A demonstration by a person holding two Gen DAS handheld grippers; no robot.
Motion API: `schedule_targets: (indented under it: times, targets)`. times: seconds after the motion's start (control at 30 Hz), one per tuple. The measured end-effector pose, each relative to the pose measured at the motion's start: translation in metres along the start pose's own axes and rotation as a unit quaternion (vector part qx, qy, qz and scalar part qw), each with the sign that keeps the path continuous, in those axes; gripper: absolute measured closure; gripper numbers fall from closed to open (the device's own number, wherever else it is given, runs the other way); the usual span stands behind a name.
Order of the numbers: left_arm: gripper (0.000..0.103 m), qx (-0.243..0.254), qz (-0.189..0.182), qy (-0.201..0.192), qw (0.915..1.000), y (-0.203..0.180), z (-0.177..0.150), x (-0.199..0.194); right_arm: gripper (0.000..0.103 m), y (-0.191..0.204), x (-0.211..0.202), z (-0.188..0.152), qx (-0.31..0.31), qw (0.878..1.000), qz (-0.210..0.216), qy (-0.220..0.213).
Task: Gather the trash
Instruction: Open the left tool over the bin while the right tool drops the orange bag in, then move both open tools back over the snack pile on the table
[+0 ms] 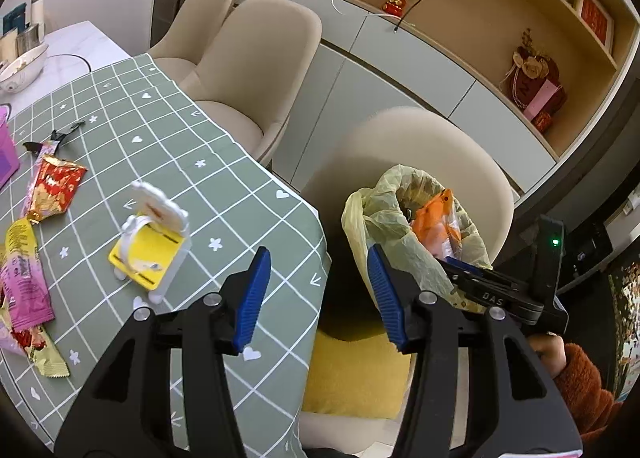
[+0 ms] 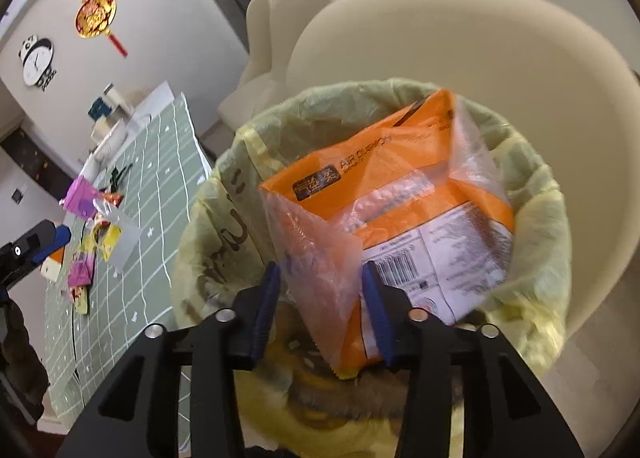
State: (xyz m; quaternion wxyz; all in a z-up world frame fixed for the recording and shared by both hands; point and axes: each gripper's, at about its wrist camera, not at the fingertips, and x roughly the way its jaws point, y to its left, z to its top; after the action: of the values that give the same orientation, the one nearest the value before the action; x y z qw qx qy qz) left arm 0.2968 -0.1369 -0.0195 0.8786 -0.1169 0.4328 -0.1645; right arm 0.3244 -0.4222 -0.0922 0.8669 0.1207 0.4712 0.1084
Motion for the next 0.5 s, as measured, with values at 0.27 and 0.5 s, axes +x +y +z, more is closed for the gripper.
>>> schedule_targets:
  times: [0.27,0.5]
  targets:
    - [0.055,-0.016,0.012,-0.013,0.9997,0.033,-0.014,-0.031,0.06,0.03,-0.057,-0.011,0.005,0.997,-0.003,-0.071]
    - [0.055,-0.062,0.041,-0.04,0.9964,0.089,-0.023,-0.074,0.06,0.096,-0.077,-0.021,-0.032,0.996,0.034,-0.08]
